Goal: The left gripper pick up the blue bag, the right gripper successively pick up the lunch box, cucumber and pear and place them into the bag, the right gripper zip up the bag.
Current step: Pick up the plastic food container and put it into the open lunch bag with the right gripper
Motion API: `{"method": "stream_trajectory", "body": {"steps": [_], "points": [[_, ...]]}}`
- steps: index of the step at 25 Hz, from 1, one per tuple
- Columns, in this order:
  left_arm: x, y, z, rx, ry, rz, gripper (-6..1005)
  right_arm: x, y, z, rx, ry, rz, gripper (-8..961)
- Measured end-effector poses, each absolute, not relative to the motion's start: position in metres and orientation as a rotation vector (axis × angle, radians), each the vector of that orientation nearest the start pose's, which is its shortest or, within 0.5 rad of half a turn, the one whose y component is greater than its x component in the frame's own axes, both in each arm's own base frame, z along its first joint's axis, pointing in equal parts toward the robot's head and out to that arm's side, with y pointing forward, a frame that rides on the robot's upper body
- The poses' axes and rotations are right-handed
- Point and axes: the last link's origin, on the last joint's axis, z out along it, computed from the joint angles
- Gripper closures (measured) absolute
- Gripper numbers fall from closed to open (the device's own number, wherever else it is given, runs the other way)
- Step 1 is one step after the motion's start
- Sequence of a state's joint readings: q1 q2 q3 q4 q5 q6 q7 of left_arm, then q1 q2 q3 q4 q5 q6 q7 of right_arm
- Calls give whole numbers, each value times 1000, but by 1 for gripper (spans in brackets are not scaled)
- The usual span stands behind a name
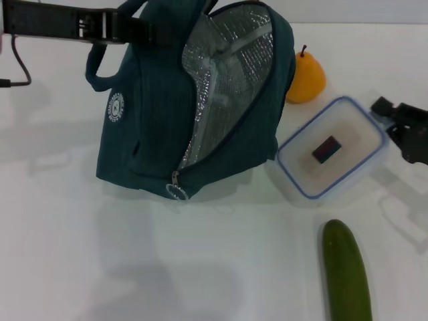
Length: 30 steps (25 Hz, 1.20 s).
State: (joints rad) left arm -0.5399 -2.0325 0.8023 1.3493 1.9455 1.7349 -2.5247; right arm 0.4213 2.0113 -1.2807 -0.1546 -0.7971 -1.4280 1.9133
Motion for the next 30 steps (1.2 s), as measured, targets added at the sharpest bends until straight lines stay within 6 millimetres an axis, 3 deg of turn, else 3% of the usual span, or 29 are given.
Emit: {"method": "stream_trajectory", "body": {"steps": [15,24,30], "points": [[-164,350,105,-2589,-1259,-675,933,318,282,19,-1473,1847,1854,859],[-159,351,102,-2600,-1254,-686,933,294,273,45,-1396,1731,2284,859],[-150,355,99,-2627,-1232,-688,933,270,287,53,-1364,1645,2500,859]]}}
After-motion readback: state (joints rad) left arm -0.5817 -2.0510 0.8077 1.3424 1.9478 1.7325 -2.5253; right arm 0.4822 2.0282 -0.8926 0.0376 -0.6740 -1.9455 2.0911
